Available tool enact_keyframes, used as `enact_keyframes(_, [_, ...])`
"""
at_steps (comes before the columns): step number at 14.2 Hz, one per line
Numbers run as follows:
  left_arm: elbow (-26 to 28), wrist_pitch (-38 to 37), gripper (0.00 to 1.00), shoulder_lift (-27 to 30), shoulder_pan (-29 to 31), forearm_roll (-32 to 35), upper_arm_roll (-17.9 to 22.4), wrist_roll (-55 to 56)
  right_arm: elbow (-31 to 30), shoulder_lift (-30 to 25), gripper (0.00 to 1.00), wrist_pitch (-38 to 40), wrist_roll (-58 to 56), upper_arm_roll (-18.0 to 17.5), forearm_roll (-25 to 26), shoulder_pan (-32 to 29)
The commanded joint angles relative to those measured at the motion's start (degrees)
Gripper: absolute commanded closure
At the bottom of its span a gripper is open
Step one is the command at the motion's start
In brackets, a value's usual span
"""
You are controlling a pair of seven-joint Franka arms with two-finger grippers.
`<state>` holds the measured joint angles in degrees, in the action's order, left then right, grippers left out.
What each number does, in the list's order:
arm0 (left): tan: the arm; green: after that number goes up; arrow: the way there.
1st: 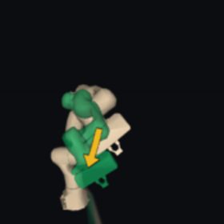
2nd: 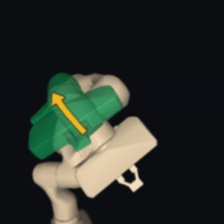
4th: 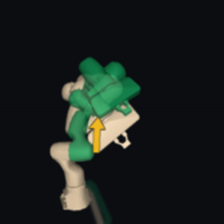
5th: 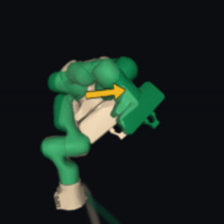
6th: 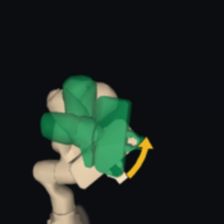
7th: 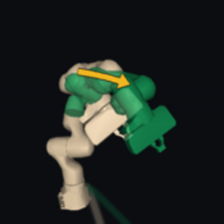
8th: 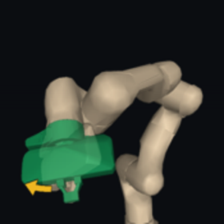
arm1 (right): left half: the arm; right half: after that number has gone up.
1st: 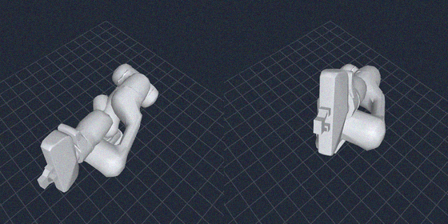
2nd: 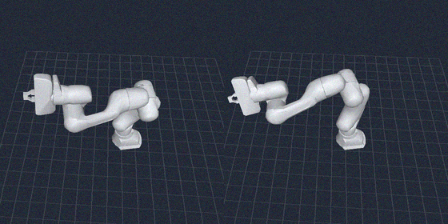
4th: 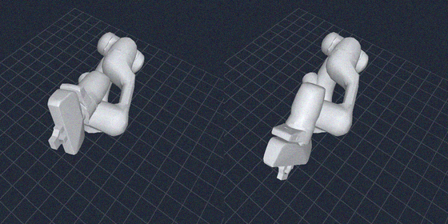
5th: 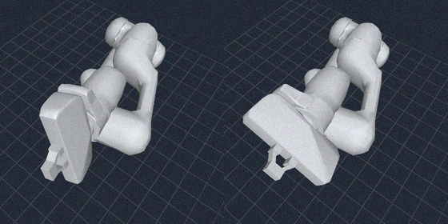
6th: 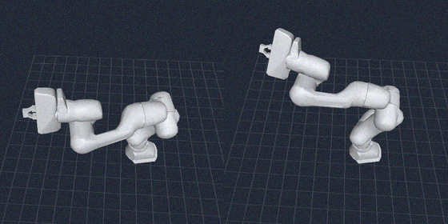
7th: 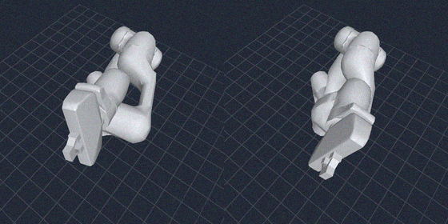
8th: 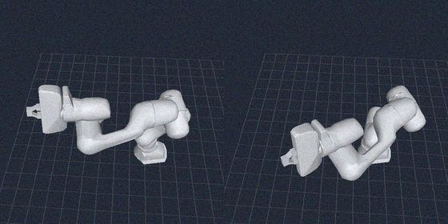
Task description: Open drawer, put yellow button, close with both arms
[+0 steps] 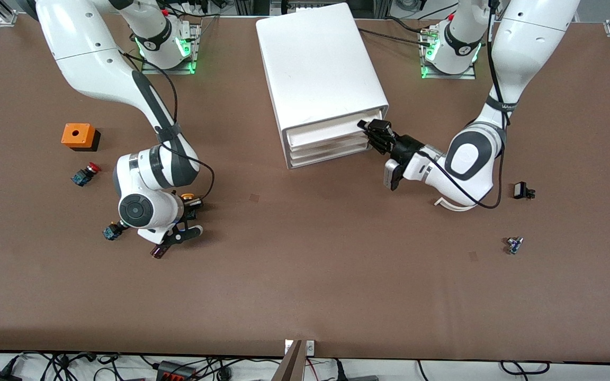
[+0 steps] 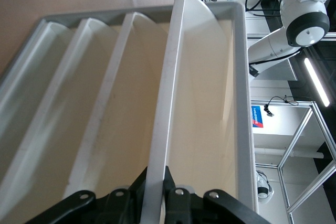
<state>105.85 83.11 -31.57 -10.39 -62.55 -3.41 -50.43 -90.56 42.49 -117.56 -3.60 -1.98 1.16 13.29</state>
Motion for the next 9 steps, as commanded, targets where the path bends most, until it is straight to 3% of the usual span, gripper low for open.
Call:
enact_keyframes(1, [-9.4,-0.8,0.99,-6.3,1.3,2.4,0.4,1.8,1.1,0.5,0.87,0.2,-1.2,-0.2,-0.3,-0.1])
enact_keyframes(4, [-17.6,-0.8,0.98,-10.8,3.4,5.1,0.3,1.8,4.0,0.1,0.96,0.8,-1.3,-0.2,-0.4,-0.1])
enact_keyframes(6, [-18.4,-0.5,0.96,-11.1,3.4,5.1,0.4,2.8,7.0,-0.9,0.98,1.2,-1.3,-0.2,-0.4,-0.1])
enact_keyframes(7, [-18.6,-0.5,0.84,-11.0,3.4,5.1,0.3,4.4,8.4,-1.8,0.98,1.5,-1.3,-0.4,-0.4,0.2])
enact_keyframes(8, [-19.0,-0.6,0.55,-10.8,3.4,5.1,0.4,6.2,10.3,-2.6,0.99,1.8,-1.3,-0.7,-0.3,0.8])
enact_keyframes(9, [-19.9,-0.8,0.01,-10.7,4.0,5.1,0.4,6.7,12.1,-3.2,0.99,2.3,-1.3,-0.7,-0.3,1.3])
